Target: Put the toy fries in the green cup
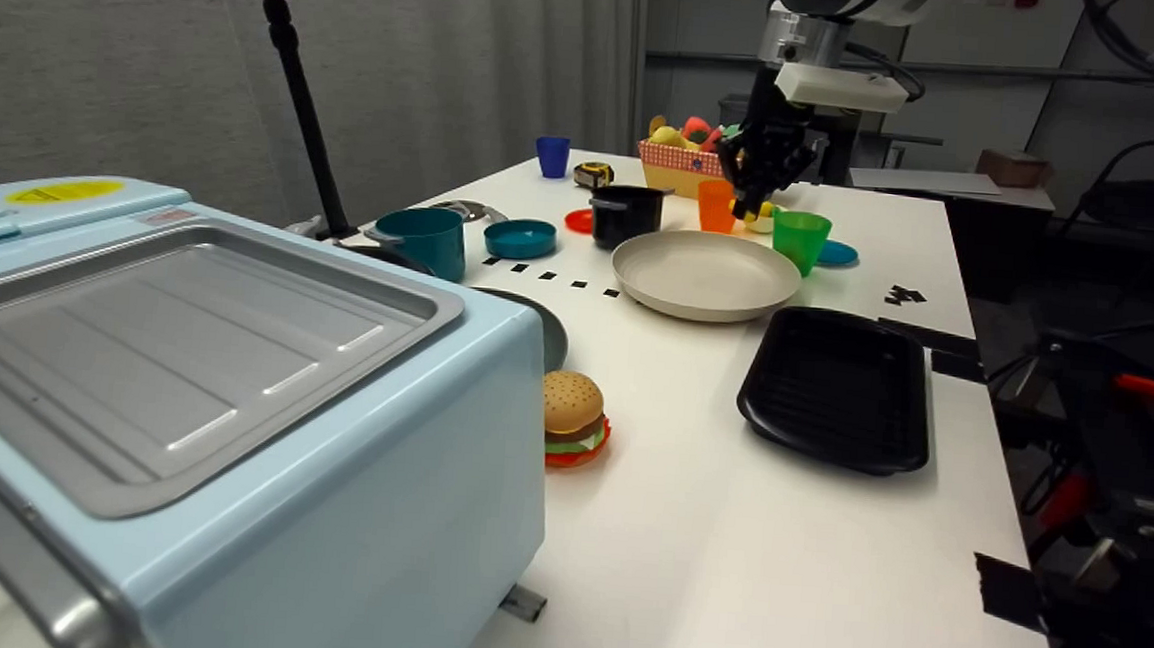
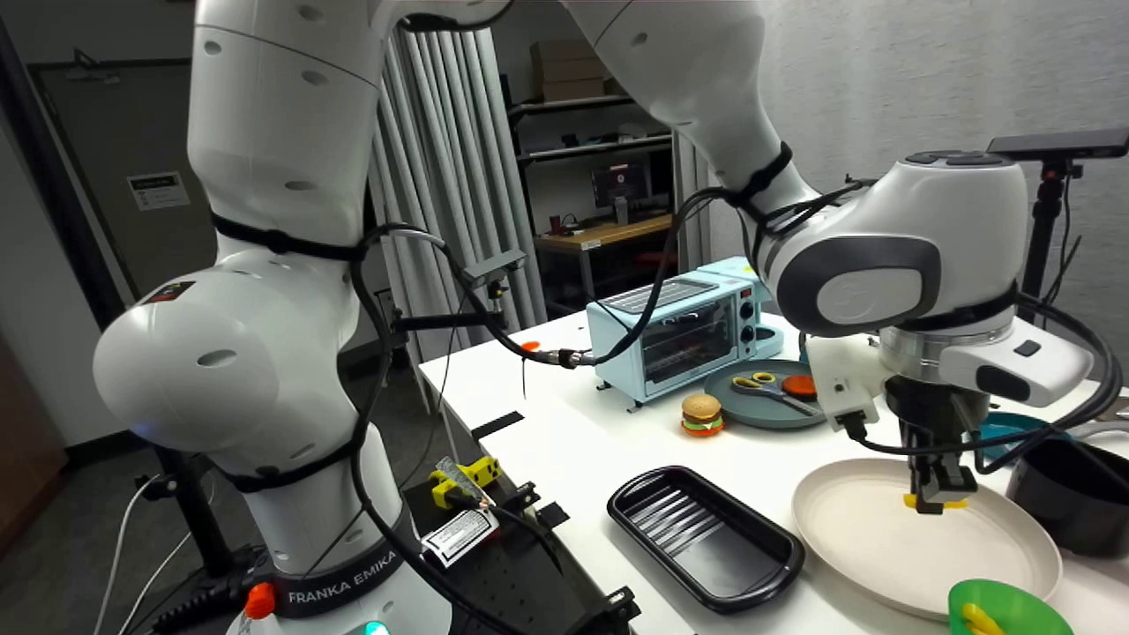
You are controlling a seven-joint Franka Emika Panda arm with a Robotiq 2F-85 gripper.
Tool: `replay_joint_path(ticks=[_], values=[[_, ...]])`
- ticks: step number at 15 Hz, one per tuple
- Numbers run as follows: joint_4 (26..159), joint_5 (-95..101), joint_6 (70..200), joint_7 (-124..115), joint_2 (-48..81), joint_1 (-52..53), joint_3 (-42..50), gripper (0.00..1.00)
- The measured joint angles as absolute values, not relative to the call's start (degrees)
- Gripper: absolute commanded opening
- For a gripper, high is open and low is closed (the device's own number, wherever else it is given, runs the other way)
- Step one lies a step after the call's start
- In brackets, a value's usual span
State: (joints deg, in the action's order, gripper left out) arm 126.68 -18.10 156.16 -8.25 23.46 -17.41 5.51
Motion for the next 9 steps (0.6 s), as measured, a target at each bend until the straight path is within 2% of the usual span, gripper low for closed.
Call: replay_joint_path(ticks=[9], values=[[126.88,-20.53,156.14,-6.09,23.39,-21.88,6.09,0.04]])
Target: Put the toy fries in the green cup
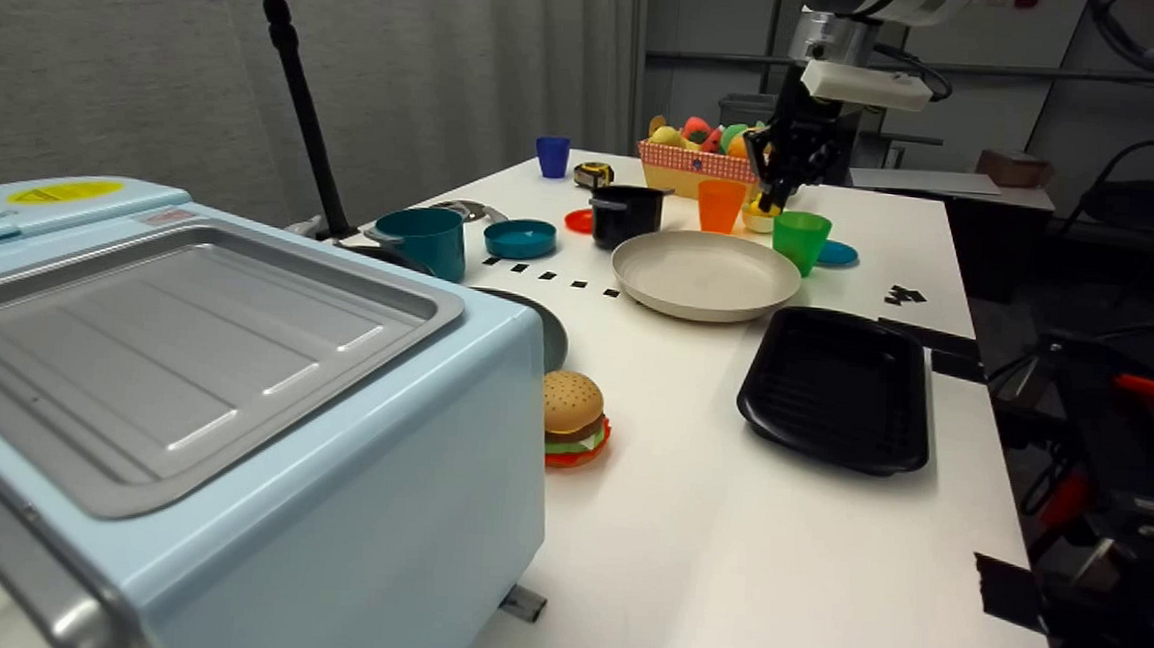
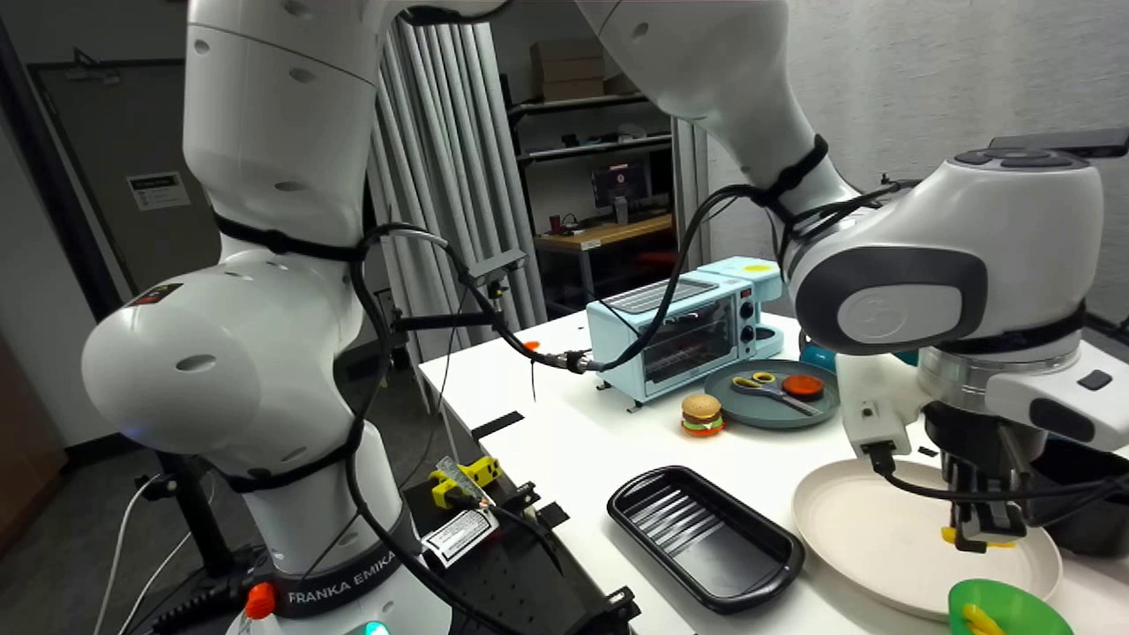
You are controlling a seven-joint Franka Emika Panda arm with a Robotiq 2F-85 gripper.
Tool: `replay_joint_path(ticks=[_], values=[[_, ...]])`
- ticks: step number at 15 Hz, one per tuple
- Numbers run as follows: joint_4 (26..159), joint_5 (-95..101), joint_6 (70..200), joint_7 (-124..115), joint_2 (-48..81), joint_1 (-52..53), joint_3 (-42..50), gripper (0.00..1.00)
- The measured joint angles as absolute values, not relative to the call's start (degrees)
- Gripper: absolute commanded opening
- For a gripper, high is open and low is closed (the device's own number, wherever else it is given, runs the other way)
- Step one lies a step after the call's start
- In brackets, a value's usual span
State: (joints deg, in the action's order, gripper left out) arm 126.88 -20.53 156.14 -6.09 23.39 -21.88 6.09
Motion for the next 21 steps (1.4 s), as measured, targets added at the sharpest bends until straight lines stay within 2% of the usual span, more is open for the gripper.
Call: replay_joint_path(ticks=[14,16,21], values=[[126.89,-21.92,155.07,-4.25,23.39,-25.09,7.38,0.04],[126.89,-21.92,154.91,-4.25,23.39,-25.09,7.38,0.41],[126.85,-21.92,153.12,-4.25,23.39,-25.1,7.56,0.77]])
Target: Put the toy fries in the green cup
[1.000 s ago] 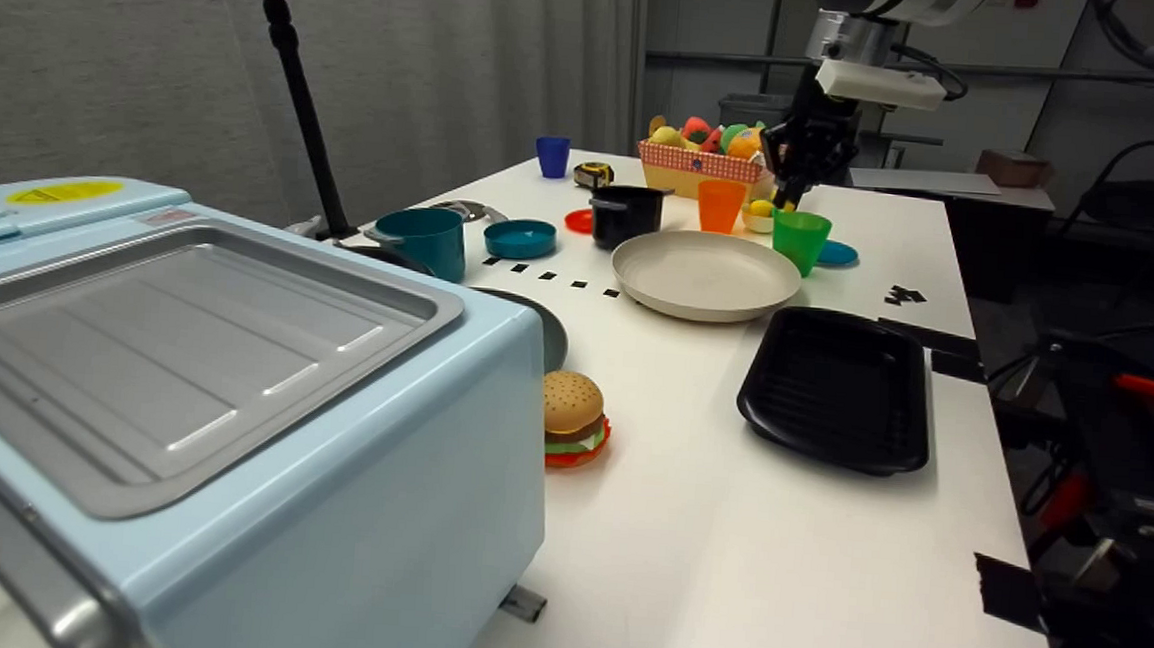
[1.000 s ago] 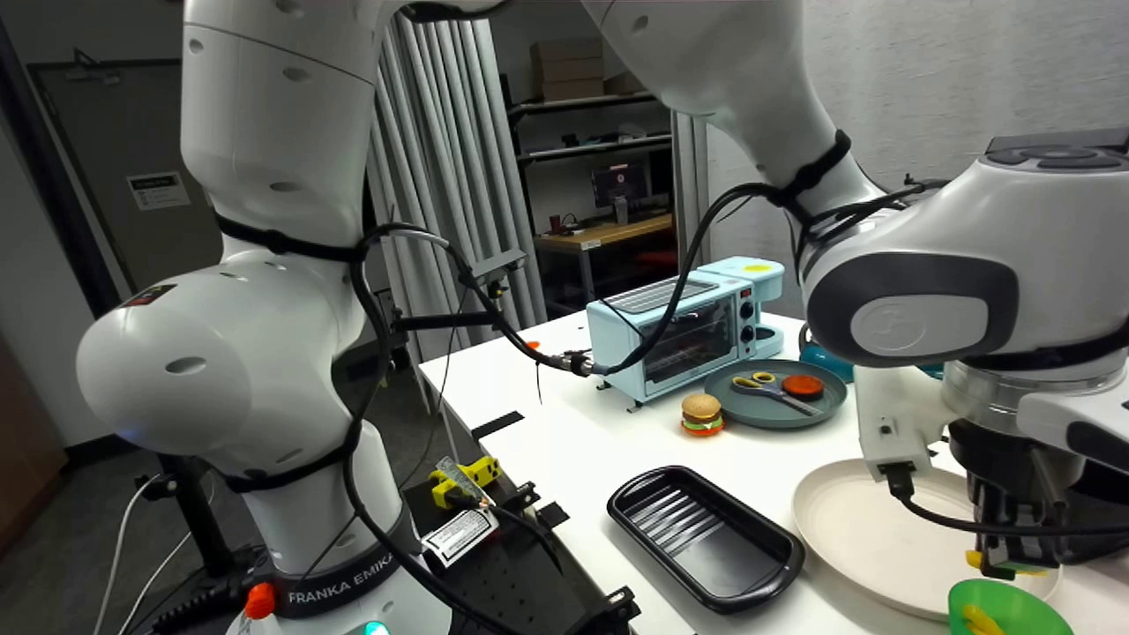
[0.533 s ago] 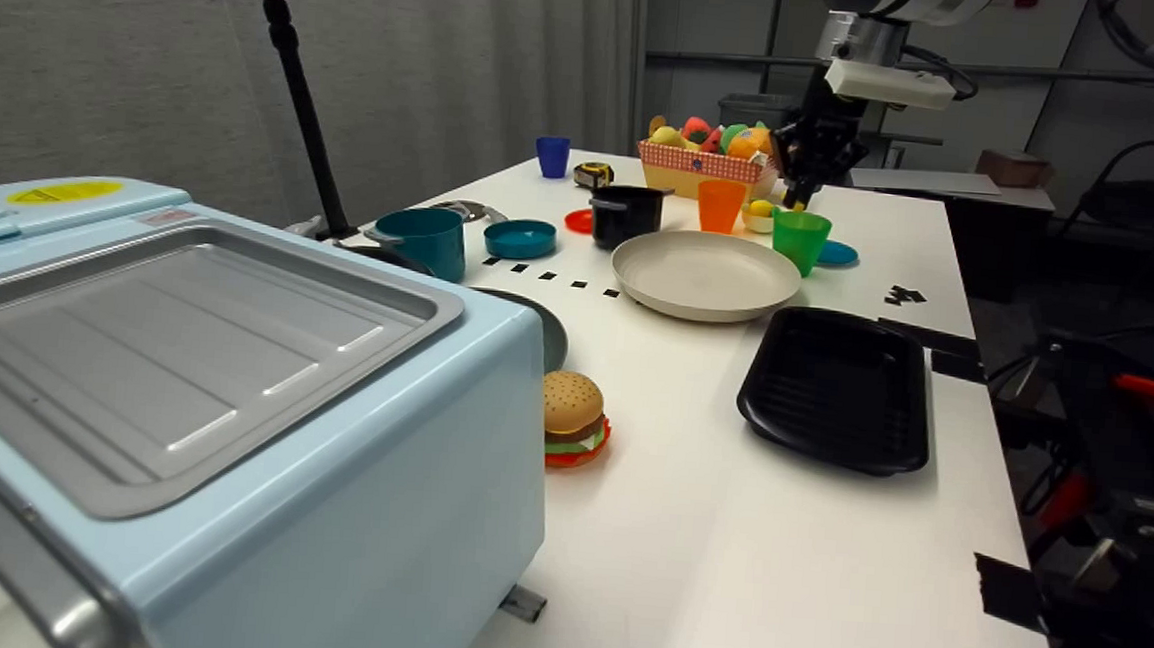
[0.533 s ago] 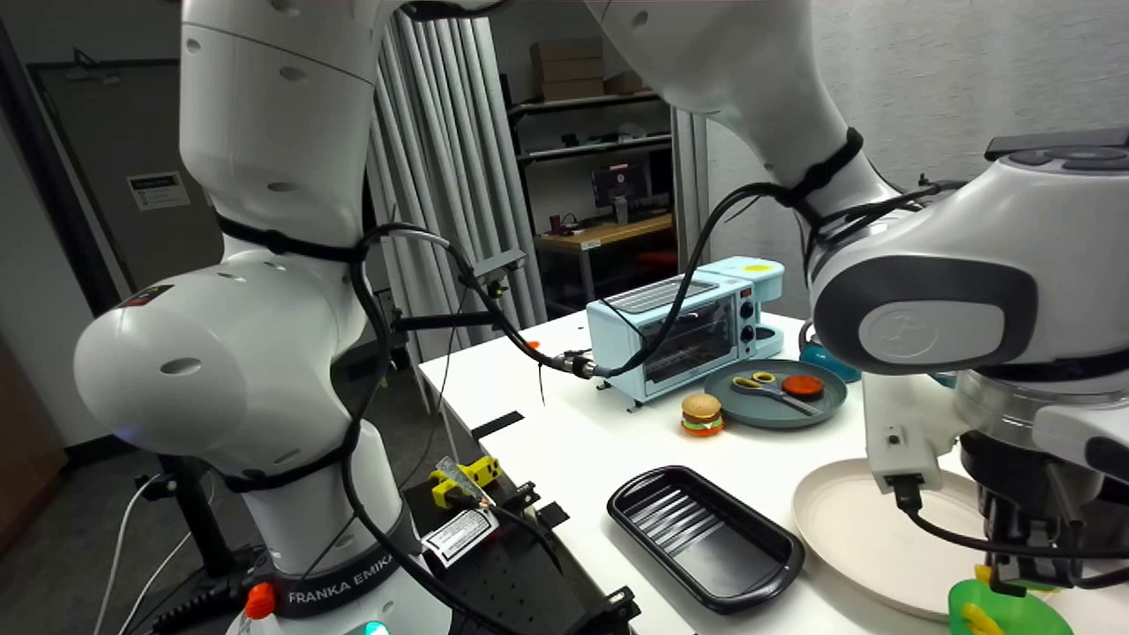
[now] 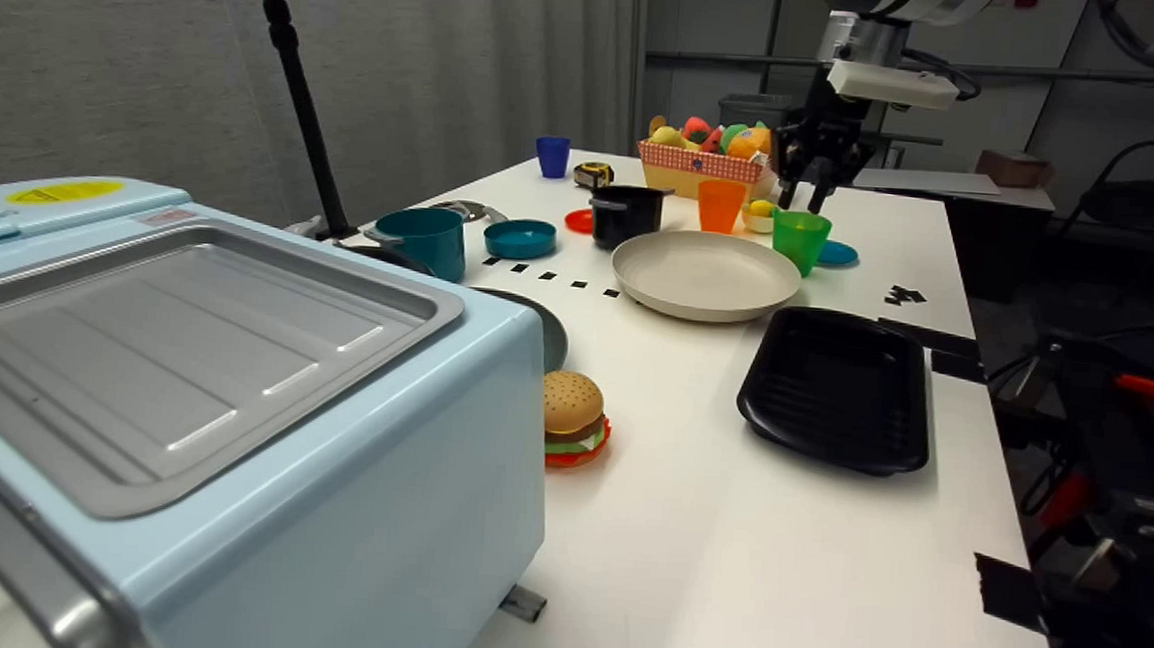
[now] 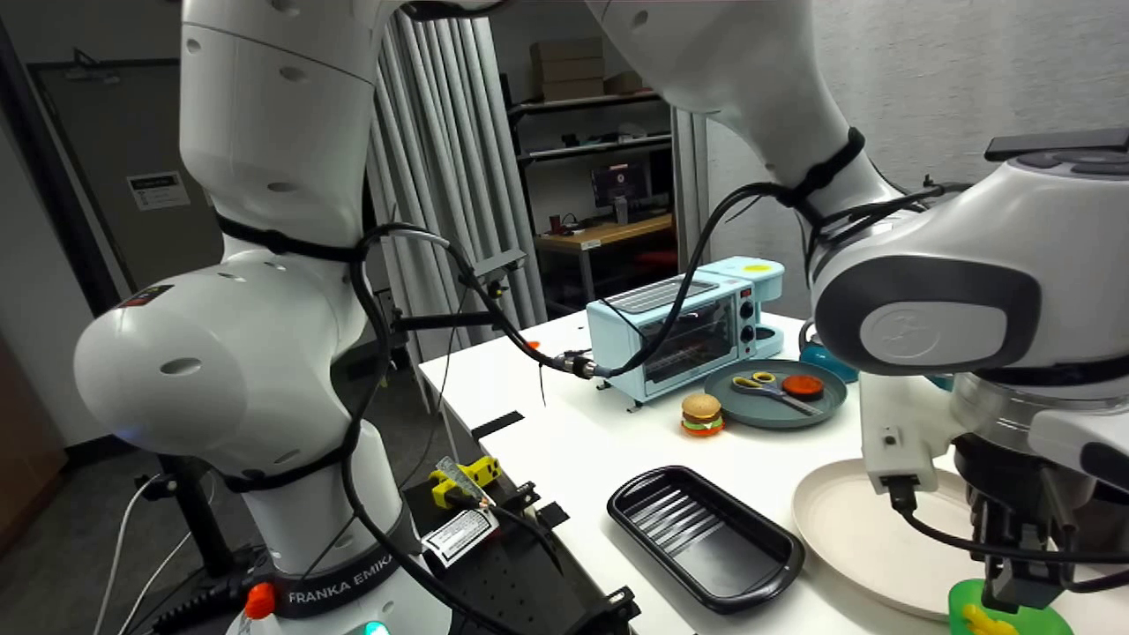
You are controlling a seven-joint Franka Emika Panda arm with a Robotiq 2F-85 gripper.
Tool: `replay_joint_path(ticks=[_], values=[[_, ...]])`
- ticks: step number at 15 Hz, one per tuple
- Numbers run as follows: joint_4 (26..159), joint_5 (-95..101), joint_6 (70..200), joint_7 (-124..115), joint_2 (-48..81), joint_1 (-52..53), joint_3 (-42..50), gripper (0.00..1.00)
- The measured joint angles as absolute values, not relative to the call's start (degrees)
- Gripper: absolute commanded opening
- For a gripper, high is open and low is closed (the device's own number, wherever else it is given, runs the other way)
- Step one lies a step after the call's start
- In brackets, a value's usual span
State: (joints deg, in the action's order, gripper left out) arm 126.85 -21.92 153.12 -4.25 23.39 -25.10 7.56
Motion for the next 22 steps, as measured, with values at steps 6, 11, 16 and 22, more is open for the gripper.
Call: replay_joint_path(ticks=[6,11,16,22], values=[[126.79,-21.92,151.42,-4.25,23.37,-25.1,8.29,1.0],[126.79,-21.93,150.77,-4.14,22.85,-25.09,8.29,1.0],[126.81,-21.93,150.71,-3.83,21.13,-24.85,8.06,1.0],[127.04,-21.93,150.61,-3.8,20.26,-24.81,8.0,1.0]])
